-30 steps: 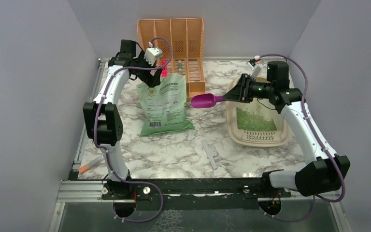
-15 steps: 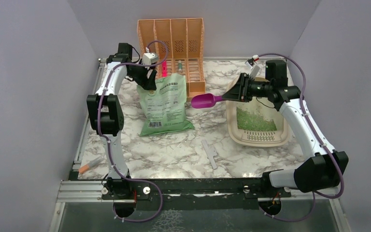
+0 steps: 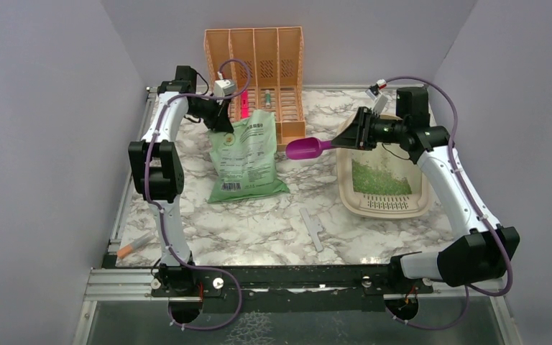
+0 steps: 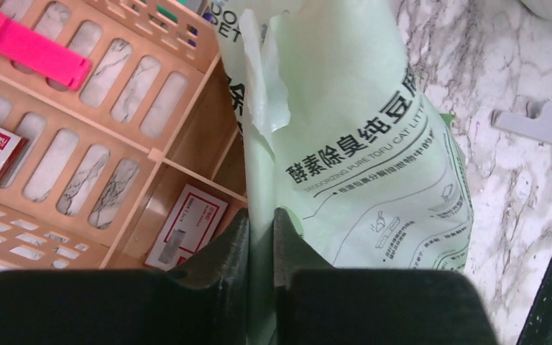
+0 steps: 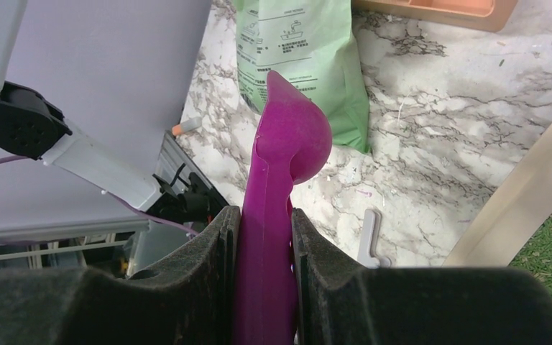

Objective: Fill the litter box with clean litter
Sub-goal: 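Scoop the cat litter from the cat litter bag.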

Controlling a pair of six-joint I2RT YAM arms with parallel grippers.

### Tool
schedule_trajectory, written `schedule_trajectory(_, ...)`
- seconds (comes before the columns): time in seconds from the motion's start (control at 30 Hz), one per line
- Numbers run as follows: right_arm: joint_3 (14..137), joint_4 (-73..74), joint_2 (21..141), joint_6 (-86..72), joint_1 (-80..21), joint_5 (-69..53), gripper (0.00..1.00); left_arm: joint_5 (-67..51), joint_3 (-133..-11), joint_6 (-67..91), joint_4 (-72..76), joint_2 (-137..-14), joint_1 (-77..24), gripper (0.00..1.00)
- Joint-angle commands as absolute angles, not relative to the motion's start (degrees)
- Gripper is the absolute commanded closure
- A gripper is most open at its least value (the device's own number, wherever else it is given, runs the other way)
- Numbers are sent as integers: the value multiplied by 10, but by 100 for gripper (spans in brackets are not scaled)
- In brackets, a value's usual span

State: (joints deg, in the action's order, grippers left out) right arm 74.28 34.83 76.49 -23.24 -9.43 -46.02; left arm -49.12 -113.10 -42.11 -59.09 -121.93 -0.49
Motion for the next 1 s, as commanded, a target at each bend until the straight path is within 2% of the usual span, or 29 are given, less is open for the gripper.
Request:
schedule_trajectory(0.0, 771, 363, 746, -222, -97, -445, 99, -558, -1118, -437, -625, -1161, -7, 99)
schedule_trajectory(0.17, 777, 378, 739, -215, -97, -432, 99, -519, -1029, -430, -628, -1072, -21, 100)
schedule_trajectory(0.57, 888, 459, 723, -217, -97, -491, 99, -434, -734, -356, -480, -716, -107, 100)
schedule_trajectory(0.73, 909, 490, 708, -226, -98, -498, 99, -456, -674, -326, -460, -617, -111, 100)
schedule_trajectory(0.87, 900, 501, 705, -229, -98, -549, 99, -477, -652, -307, -452, -579, -115, 100)
schedule_trajectory(0.97, 906, 523, 699, -227, -99, -536, 99, -502, -641, -291, -441, -550, -116, 100)
